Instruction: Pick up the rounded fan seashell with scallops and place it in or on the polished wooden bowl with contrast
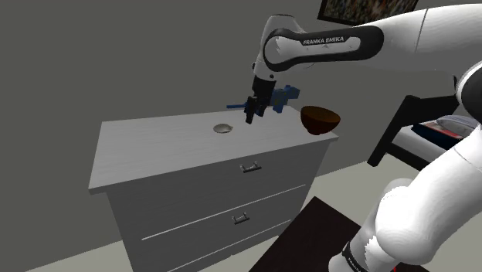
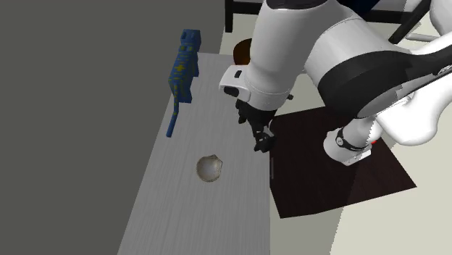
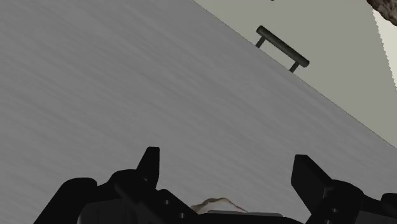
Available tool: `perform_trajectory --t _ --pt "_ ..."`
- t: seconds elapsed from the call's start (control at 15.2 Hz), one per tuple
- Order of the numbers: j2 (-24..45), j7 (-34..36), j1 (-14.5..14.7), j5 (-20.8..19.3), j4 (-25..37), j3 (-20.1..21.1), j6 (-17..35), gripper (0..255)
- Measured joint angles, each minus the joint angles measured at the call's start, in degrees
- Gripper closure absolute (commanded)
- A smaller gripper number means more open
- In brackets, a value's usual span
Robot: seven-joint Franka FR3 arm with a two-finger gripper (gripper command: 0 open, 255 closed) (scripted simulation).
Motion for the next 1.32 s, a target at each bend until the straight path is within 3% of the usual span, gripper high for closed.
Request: perform_trajectory --t 0.66,1.32 --pt "21.8 -5.1 1.2 -2.1 22.8 1.0 1.4 0" --pt "24.5 -5.4 1.3 -2.3 20.3 1.1 6.8 0"
